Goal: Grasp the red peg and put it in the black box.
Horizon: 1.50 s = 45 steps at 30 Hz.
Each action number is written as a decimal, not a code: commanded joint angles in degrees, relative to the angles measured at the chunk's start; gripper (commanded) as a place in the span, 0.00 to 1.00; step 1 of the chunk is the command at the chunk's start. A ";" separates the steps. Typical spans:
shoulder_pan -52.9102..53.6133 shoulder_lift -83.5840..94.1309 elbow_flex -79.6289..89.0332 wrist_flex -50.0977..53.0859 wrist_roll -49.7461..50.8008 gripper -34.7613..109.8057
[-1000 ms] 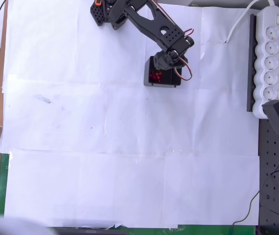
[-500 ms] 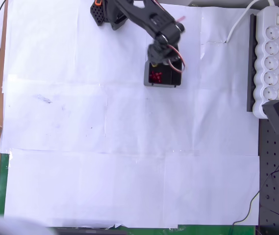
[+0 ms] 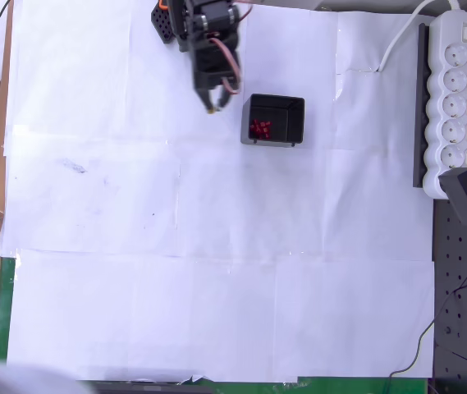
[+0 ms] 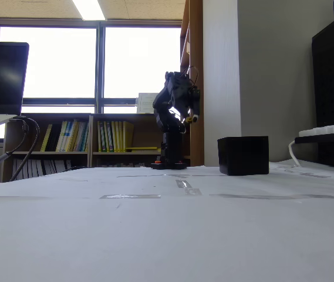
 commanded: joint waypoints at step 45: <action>13.71 -35.60 -38.06 11.51 -5.19 0.24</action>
